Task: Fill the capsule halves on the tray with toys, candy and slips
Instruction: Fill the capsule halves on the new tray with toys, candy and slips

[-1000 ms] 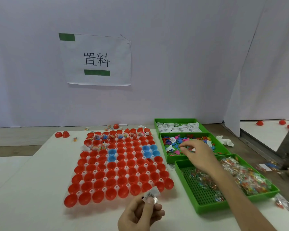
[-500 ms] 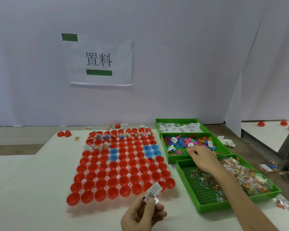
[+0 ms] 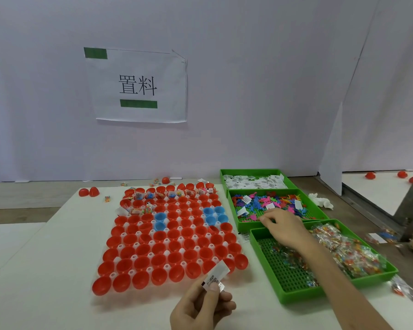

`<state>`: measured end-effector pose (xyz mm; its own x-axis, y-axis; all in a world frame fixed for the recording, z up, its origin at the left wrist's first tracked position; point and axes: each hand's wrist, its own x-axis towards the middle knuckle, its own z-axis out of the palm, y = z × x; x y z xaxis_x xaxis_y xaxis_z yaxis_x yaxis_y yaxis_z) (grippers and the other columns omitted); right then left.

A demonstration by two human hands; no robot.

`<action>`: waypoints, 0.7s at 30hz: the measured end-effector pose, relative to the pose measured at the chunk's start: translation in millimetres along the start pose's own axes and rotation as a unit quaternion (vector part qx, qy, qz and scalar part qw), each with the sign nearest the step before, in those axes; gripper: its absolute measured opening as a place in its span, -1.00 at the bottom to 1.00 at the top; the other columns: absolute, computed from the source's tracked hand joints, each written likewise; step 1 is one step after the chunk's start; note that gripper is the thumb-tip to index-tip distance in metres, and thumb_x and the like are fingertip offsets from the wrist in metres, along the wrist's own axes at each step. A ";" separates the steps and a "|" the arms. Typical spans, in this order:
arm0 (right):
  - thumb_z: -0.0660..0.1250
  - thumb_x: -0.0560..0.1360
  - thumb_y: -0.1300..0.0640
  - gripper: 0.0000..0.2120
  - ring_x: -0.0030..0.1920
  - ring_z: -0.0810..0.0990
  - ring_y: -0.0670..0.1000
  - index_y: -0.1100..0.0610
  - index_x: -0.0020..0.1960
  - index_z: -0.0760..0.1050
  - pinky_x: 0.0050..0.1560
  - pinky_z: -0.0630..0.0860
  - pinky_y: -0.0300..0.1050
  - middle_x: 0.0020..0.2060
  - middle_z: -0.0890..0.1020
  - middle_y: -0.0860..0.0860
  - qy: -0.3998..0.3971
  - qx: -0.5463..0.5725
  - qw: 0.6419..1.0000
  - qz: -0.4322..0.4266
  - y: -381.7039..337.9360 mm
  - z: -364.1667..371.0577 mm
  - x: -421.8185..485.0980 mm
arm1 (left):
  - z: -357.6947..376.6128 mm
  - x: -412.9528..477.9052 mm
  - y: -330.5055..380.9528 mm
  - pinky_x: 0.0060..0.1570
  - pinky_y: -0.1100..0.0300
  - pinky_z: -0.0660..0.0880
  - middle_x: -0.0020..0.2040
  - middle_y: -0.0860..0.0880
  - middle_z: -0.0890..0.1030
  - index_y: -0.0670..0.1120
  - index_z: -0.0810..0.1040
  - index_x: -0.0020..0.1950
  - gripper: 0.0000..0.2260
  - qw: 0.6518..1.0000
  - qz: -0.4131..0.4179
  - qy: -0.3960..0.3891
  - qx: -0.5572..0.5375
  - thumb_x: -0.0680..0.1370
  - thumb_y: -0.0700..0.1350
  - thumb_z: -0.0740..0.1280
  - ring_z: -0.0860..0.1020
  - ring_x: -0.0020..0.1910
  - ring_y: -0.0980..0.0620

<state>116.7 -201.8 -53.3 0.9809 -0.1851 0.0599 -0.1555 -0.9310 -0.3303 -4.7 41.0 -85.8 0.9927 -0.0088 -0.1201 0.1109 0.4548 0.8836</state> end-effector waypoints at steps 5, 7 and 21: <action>0.07 0.71 0.01 -0.63 0.26 0.52 0.01 0.07 0.17 0.64 0.38 0.27 0.09 0.30 0.56 -0.05 0.005 -0.022 1.000 -0.001 0.1 1.3 -0.1 | 1.5 -0.4 0.9 -0.49 0.18 0.56 -0.37 -0.36 0.60 -0.19 0.69 -0.16 -0.78 1.000 0.001 0.005 -0.008 0.52 -0.42 0.31 0.60 -0.49 -0.19; 0.07 0.70 0.07 -0.61 0.07 0.60 0.10 0.15 -0.09 0.61 0.29 0.36 0.07 -0.02 0.65 0.05 0.026 0.016 1.000 -0.002 0.3 2.5 -0.2 | 1.2 -0.5 1.1 -0.49 0.19 0.56 -0.36 -0.35 0.61 -0.19 0.69 -0.16 -0.78 1.000 0.001 0.005 -0.007 0.52 -0.42 0.31 0.60 -0.49 -0.19; 0.49 0.42 0.29 -0.88 -0.15 0.73 0.13 0.13 -0.08 0.69 -0.09 0.68 -0.11 -0.16 0.75 0.11 0.014 0.510 0.852 -0.113 -36.4 -30.1 -29.1 | -0.8 -0.4 -0.5 -0.46 0.19 0.57 -0.37 -0.32 0.61 -0.17 0.68 -0.12 -0.80 1.000 -0.015 0.017 -0.019 0.54 -0.40 0.31 0.60 -0.47 -0.15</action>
<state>90.3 -172.0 -14.7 0.9668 -0.0578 0.2489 0.2343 -0.1882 -0.9538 -5.2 41.5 -86.6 0.9869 0.0070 -0.1615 0.1375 0.4882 0.8619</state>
